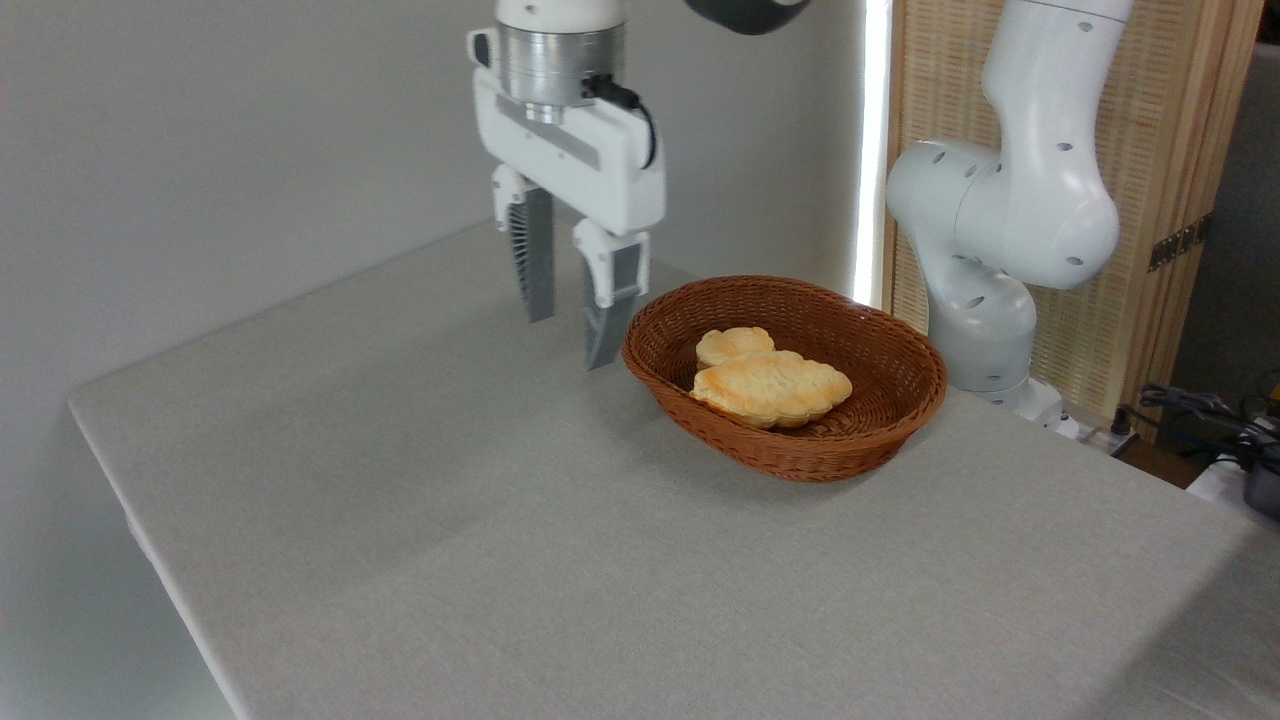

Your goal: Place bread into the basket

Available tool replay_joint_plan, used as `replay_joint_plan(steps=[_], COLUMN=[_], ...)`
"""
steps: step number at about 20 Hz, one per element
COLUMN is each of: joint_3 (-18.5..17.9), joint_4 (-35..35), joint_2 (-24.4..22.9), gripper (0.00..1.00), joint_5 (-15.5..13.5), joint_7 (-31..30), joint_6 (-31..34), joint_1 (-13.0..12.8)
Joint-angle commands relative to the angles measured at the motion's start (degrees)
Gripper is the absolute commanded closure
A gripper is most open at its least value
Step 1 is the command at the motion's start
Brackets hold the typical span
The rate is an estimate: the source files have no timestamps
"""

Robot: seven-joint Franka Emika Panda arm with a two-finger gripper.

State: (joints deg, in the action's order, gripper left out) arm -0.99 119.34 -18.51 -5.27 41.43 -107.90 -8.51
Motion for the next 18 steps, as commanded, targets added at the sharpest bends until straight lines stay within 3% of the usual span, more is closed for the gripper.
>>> replay_joint_plan(steps=[1,8,18], joint_3=[-0.15,0.72,1.95], joint_4=[-9.2,-14.13,-14.31], joint_2=[8.83,13.41,14.55], gripper=[0.0,0.0,0.0], joint_5=[-0.01,-0.01,1.83], joint_7=[-3.09,-5.57,-10.39], joint_6=[0.32,1.38,1.55], joint_1=[-0.28,-0.28,-0.37])
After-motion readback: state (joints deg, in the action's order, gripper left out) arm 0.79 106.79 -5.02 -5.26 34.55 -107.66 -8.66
